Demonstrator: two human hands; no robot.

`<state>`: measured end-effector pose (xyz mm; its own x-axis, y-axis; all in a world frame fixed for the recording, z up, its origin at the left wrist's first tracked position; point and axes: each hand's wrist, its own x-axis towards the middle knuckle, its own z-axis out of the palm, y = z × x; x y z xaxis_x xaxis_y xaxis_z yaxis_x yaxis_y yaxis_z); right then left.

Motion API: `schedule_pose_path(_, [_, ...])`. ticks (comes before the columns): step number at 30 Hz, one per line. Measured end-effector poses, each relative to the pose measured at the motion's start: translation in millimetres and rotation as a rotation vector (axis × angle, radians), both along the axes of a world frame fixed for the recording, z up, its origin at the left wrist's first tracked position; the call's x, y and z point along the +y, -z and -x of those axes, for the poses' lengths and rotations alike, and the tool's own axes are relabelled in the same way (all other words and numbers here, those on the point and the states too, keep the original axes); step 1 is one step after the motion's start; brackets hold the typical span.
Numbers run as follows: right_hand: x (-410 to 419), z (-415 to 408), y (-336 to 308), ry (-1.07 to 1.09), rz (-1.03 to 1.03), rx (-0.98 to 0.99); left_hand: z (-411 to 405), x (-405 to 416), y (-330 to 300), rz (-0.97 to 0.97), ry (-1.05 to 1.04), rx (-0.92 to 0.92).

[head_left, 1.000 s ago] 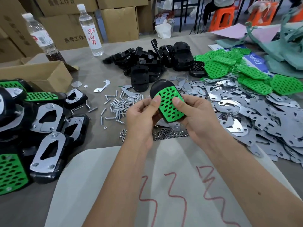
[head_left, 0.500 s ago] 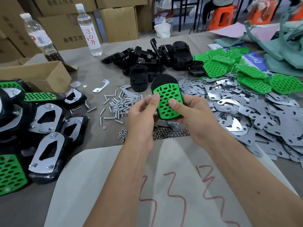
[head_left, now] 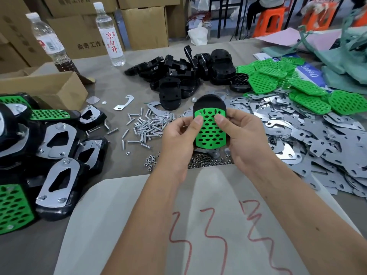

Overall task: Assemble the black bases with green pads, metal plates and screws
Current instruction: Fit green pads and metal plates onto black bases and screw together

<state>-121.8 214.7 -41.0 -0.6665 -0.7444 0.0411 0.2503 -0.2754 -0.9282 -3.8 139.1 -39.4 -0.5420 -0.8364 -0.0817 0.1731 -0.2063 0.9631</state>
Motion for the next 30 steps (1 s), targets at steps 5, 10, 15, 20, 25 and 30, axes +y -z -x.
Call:
schedule_pose_path(5, [3,3,-2,-0.054,-0.023,-0.004,-3,-3,4,0.045,-0.020,-0.005])
schedule_pose_path(10, [8,7,-4,-0.281,-0.023,-0.015,-15,-9,-1,-0.026,0.038,0.008])
schedule_pose_path(15, [7,4,-3,-0.177,0.060,-0.011,-9,0,-5,-0.076,0.055,0.072])
schedule_pose_path(20, [-2,-10,1,-0.103,0.069,0.023,10,18,-4,-0.138,-0.204,0.119])
schedule_pose_path(25, [-6,-17,2,-0.166,0.061,0.084,6,14,-4,-0.119,-0.334,0.144])
schedule_pose_path(30, [-5,-22,0,-0.226,0.084,0.098,7,14,-4,-0.153,-0.410,0.144])
